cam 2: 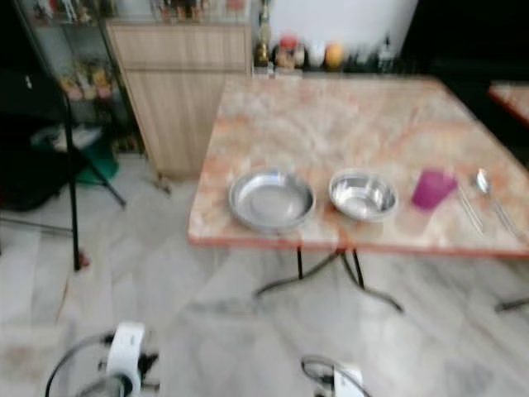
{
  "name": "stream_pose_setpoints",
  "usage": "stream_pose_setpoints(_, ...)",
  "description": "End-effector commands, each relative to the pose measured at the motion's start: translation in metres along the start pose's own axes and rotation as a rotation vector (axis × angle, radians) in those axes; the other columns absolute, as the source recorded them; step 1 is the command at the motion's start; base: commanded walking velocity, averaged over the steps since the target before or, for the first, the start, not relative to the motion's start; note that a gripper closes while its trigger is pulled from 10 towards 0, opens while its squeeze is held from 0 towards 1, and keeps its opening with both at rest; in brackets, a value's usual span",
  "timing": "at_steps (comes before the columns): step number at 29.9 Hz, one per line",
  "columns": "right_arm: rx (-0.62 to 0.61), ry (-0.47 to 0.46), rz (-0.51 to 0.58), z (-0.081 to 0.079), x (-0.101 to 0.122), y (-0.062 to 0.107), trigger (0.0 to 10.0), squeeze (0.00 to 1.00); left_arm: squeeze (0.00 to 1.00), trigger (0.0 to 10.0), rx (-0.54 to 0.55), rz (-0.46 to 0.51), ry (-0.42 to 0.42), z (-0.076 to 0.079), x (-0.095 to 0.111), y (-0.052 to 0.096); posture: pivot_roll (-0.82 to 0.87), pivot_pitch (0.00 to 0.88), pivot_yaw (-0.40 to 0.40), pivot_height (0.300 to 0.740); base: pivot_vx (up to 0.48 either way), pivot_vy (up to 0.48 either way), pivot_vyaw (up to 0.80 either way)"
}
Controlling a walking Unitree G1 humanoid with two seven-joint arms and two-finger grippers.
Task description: Setting the table
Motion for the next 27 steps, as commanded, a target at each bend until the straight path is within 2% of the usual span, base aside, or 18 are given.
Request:
stream_pose_setpoints(1, -0.009, -0.005, 0.014, 0.001, 0.003, 0.000, 10.0, 0.00, 0.00, 10.0, 0.005, 0.073, 0.004, -0.005, 0.017, -0.001, 0.09, 0.000, -0.032, 0.740, 0.000, 0.000, 0.00)
stream_pose_setpoints(2, -0.010, -0.007, 0.015, 0.001, 0.003, 0.000, 10.0, 0.00, 0.00, 10.0, 0.004, 0.112, 0.007, -0.006, 0.025, -0.002, 0.08, 0.000, -0.030, 0.740, 0.000, 0.000, 0.00)
stream_pose_setpoints(3, -0.010, -0.007, 0.015, 0.001, 0.003, 0.000, 10.0, 0.00, 0.00, 10.0, 0.004, 0.112, 0.007, -0.006, 0.025, -0.002, 0.08, 0.000, -0.030, 0.740, 0.000, 0.000, 0.00)
stream_pose_setpoints(4, -0.011, -0.011, 0.018, 0.002, 0.003, 0.000, 10.0, 0.00, 0.00, 10.0, 0.003, 0.259, 0.039, -0.007, 0.058, -0.003, 0.08, 0.000, -0.031, 0.740, 0.000, 0.000, 0.00)
stream_pose_setpoints(5, -0.012, -0.012, 0.019, 0.002, 0.003, 0.000, 10.0, 0.00, 0.00, 10.0, 0.003, 0.352, 0.053, -0.007, 0.078, -0.002, 0.08, 0.000, -0.032, 0.740, 0.000, 0.000, 0.00)
stream_pose_setpoints(6, -0.012, -0.012, 0.019, 0.002, 0.003, 0.000, 10.0, 0.00, 0.00, 10.0, 0.003, 0.352, 0.053, -0.007, 0.078, -0.002, 0.08, 0.000, -0.032, 0.740, 0.000, 0.000, 0.00)
stream_pose_setpoints(7, -0.013, -0.011, 0.020, 0.003, 0.003, 0.000, 10.0, 0.00, 0.00, 10.0, -0.019, 0.460, 0.070, -0.005, 0.103, 0.001, 0.09, 0.000, -0.035, 0.740, 0.000, 0.000, 0.00)
stream_pose_setpoints(8, -0.013, -0.011, 0.020, 0.003, 0.003, 0.000, 10.0, 0.00, 0.00, 10.0, -0.030, 0.501, 0.076, -0.003, 0.112, 0.002, 0.09, 0.000, -0.035, 0.740, 0.000, 0.000, 0.00)
stream_pose_setpoints(9, -0.013, -0.011, 0.020, 0.003, 0.003, 0.000, 10.0, 0.00, 0.00, 10.0, -0.030, 0.501, 0.076, -0.003, 0.112, 0.002, 0.09, 0.000, -0.035, 0.740, 0.000, 0.000, 0.00)
stream_pose_setpoints(11, -0.014, -0.010, 0.022, 0.004, 0.003, 0.000, 10.0, 0.00, 0.00, 10.0, -0.092, 0.644, 0.050, 0.007, 0.149, 0.009, 0.09, 0.000, -0.038, 0.740, 0.000, 0.000, 0.00)
stream_pose_setpoints(12, -0.014, -0.010, 0.022, 0.004, 0.003, 0.000, 10.0, 0.00, 0.00, 10.0, -0.092, 0.644, 0.050, 0.007, 0.149, 0.009, 0.09, 0.000, -0.038, 0.740, 0.000, 0.000, 0.00)
stream_pose_setpoints(13, -0.014, -0.008, 0.025, 0.004, 0.003, 0.000, 10.0, 0.00, 0.00, 10.0, -0.145, 0.737, 0.041, 0.017, 0.175, 0.015, 0.10, 0.000, -0.038, 0.740, 0.000, 0.000, 0.00)
stream_pose_setpoints(14, -0.014, -0.006, 0.026, 0.004, 0.004, 0.000, 10.0, 0.00, 0.00, 10.0, -0.167, 0.768, 0.035, 0.023, 0.184, 0.017, 0.10, 0.000, -0.039, 0.740, 0.000, 0.000, 0.00)
stream_pose_setpoints(19, -0.012, 0.000, 0.023, 0.004, 0.003, 0.000, 10.0, 0.00, 0.00, 10.0, -0.256, 0.826, 0.006, 0.046, 0.201, 0.021, 0.08, 0.000, -0.034, 0.740, 0.000, 0.000, -0.08)
stream_pose_setpoints(21, -0.014, -0.021, 0.022, 0.004, 0.003, 0.000, 10.0, 0.00, 0.00, 10.0, -0.298, 0.853, 0.025, 0.058, 0.205, 0.024, 0.08, 0.000, -0.032, 0.740, 0.129, 0.000, -0.62)
stream_pose_setpoints(27, -0.013, 0.002, 0.011, 0.003, 0.002, 0.000, 10.0, 0.00, 0.00, 10.0, -0.315, 0.858, 0.061, 0.060, 0.208, 0.025, 0.08, 0.000, -0.032, 0.740, 0.291, 0.000, -0.61)
Point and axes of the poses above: a point about 5 cm out from each wrist's last joint towards the gripper, its own y axis pointing back from the gripper into the wrist, its own x axis along the axis of the wrist's last joint, z = x × y, the point moved 2 cm from there along -y, pointing out of the wrist towards the gripper, and after that the axes turned 14 degrees about y, right-handed, at the moved point
